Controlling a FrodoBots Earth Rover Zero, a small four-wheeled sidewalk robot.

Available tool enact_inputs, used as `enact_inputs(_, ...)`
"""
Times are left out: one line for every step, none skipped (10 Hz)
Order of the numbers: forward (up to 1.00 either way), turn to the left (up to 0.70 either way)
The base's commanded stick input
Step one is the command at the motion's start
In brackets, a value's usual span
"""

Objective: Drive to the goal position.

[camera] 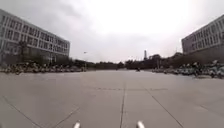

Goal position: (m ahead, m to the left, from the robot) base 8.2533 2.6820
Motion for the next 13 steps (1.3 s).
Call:
enact_inputs(0.50,0.00)
enact_inputs(0.50,0.00)
enact_inputs(0.50,0.00)
enact_inputs(0.50,0.00)
enact_inputs(0.50,0.00)
enact_inputs(0.50,0.00)
enact_inputs(0.50,0.00)
enact_inputs(0.50,0.00)
enact_inputs(0.50,0.00)
enact_inputs(0.50,0.00)
enact_inputs(0.50,0.00)
enact_inputs(0.50,0.00)
enact_inputs(0.50,0.00)
